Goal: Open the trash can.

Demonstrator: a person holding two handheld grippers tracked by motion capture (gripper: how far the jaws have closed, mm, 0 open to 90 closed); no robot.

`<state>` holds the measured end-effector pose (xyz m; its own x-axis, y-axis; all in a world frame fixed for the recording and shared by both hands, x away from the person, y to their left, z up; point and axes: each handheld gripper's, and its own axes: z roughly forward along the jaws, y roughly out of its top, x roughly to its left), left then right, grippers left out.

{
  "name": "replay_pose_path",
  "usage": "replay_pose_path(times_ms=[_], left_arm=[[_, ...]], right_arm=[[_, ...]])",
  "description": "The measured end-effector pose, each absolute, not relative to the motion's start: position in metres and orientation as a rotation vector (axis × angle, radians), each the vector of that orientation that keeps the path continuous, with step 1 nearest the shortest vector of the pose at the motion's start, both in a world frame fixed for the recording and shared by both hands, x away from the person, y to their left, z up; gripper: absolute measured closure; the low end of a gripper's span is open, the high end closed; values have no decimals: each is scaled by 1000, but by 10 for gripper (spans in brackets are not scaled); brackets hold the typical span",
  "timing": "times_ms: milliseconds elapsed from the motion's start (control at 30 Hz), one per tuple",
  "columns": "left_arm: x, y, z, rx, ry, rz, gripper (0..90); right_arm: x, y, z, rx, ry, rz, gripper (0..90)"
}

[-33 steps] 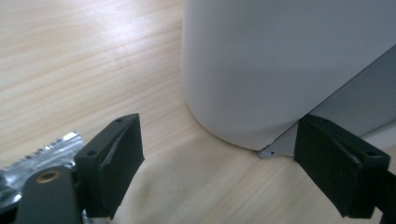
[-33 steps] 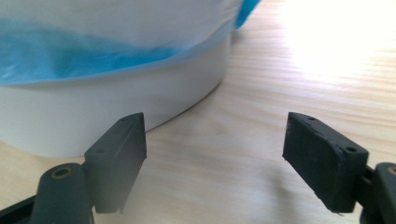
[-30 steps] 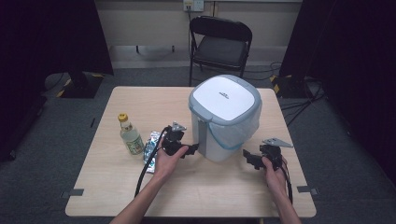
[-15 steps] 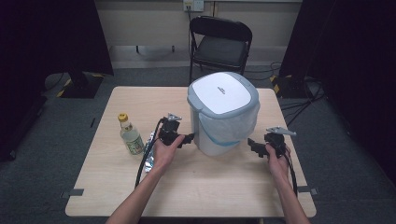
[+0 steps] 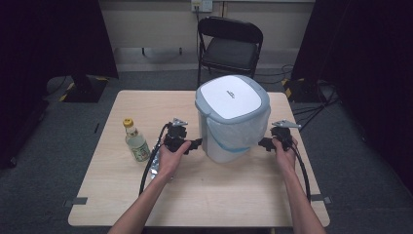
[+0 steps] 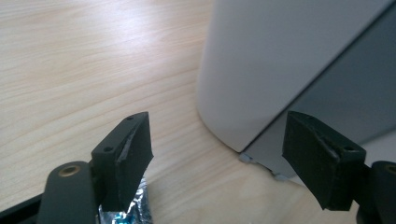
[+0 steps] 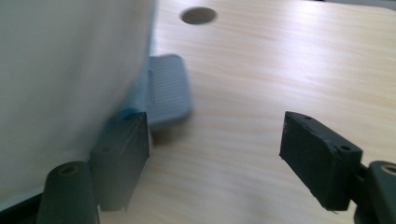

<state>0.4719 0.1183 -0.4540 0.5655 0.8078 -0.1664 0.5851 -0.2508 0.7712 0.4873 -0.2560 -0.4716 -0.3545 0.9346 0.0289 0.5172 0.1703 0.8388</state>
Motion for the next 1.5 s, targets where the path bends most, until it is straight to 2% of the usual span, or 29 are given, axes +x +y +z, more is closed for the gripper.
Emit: replay_pose_path(times_ms=[33, 67, 133, 367, 400, 467, 533, 633, 967, 1200, 1267, 1400, 1433, 1500], left_arm=[[466, 119, -453, 1955, 1108, 349, 237], [462, 120, -453, 1951, 1113, 343, 237], [453, 124, -455, 1940, 1112, 319, 234], [434, 135, -462, 1960, 1097, 361, 232], [432, 139, -462, 1951, 1099, 364, 232], [429, 145, -461, 1962, 1098, 371, 230], [427, 149, -460, 1959, 1100, 378, 226], [424, 152, -460, 1947, 1104, 385, 226], [423, 133, -464, 1972, 1062, 361, 227], [431, 127, -466, 1979, 1123, 372, 207], [432, 129, -466, 1953, 1165, 395, 262], [432, 131, -465, 1941, 1152, 382, 261], [430, 129, -464, 1952, 1136, 394, 261], [428, 127, -465, 1983, 1121, 382, 261]], right_arm=[[486, -252, -471, 1345, 1953, 1099, 417], [485, -252, -471, 1336, 1966, 1111, 453], [482, -255, -471, 1318, 2000, 1148, 445], [472, -248, -466, 1241, 2076, 1200, 431], [466, -241, -465, 1219, 2105, 1227, 371], [461, -235, -466, 1204, 2132, 1242, 337], [456, -228, -466, 1193, 2141, 1227, 339], [450, -226, -463, 1193, 2143, 1227, 268], [461, -253, -468, 1315, 2033, 1059, 274], [483, -238, -485, 1294, 2036, 1101, 263], [489, -234, -487, 1297, 2037, 1109, 263], [496, -228, -483, 1282, 2012, 1163, 258], [499, -223, -481, 1255, 2006, 1158, 330], [499, -223, -481, 1238, 2018, 1174, 379]])
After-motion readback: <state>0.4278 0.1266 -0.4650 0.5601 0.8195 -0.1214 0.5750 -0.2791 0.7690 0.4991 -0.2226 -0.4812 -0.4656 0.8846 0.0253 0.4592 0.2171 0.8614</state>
